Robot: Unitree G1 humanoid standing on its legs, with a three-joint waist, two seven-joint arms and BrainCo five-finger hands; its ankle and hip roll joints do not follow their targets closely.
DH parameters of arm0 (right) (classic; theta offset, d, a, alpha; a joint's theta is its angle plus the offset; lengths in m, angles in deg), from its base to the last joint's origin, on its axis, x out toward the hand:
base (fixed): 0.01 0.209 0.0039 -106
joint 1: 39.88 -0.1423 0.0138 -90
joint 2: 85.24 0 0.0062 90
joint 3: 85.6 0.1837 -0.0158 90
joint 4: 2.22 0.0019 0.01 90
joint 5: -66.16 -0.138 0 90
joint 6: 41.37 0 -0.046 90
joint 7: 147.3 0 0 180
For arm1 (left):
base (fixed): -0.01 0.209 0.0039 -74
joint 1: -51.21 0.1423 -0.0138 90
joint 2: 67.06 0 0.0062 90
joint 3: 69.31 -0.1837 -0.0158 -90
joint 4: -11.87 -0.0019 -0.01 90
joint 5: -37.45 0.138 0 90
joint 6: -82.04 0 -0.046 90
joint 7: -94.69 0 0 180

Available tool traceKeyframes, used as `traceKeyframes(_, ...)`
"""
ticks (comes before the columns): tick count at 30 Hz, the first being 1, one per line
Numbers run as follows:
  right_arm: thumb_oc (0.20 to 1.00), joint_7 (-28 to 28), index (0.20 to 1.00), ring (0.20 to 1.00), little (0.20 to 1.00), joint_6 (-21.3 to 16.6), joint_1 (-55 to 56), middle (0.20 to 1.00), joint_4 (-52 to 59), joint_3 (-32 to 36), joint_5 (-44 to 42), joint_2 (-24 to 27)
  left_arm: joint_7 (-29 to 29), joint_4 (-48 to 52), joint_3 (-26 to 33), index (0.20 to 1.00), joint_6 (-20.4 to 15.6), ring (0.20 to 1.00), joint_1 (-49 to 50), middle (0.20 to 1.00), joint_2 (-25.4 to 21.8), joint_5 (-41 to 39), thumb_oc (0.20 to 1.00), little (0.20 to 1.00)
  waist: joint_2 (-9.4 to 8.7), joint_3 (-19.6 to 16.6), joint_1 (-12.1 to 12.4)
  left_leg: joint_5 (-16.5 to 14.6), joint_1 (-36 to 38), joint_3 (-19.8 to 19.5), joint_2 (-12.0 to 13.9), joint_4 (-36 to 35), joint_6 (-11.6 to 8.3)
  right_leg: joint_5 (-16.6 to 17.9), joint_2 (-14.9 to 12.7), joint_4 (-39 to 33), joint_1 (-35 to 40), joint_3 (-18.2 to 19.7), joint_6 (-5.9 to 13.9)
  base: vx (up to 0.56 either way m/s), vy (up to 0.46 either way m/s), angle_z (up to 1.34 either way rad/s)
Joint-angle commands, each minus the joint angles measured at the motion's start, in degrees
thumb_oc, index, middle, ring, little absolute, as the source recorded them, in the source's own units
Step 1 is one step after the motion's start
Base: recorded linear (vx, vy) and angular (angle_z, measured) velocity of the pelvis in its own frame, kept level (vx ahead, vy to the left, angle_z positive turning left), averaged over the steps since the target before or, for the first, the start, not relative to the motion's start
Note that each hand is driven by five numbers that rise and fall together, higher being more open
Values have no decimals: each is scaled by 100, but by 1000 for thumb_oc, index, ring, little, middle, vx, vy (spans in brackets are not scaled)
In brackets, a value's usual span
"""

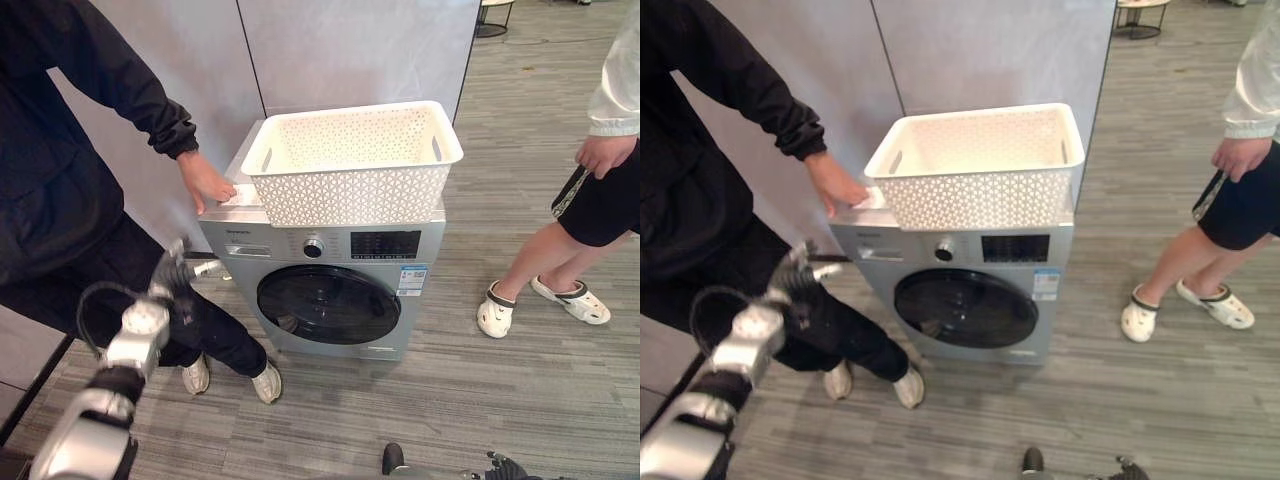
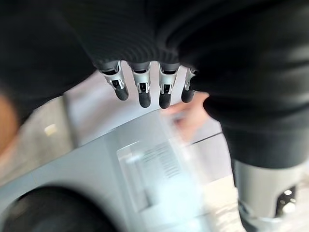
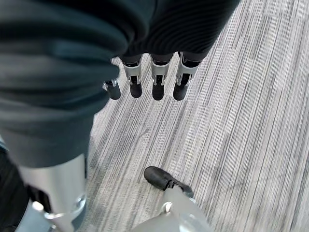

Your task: Grab the laundry basket,head to the washer,open it,put in the laundry and shut it.

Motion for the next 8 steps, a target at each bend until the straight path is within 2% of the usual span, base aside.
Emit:
traceKeyframes(1,1000,21,1000,1000,1000,-67,-15,1000,-303,128,-242,-172,74,-105,629,1000,-258,1000,368,1000,25,306,1000,1000,-470,-34,139,274,-273,-219,-166,-23,-132,-204,-551,46,435,189,619,0,0,0)
traceKeyframes(5,1000,10,1000,1000,1000,-104,112,1000,-308,263,-243,-227,164,-246,895,1000,-269,1000,995,1000,335,313,1000,1000,-521,-43,174,265,-244,-241,-146,-23,-126,-226,-548,45,486,151,605,7,-2,2)
traceKeyframes(8,1000,-9,1000,1000,1000,-134,217,1000,-277,364,-274,-254,296,-647,888,1000,-208,1000,1428,1000,585,554,1000,1000,-574,-26,215,266,-249,-282,-139,-23,-112,-247,-530,59,488,133,587,5,-1,5)
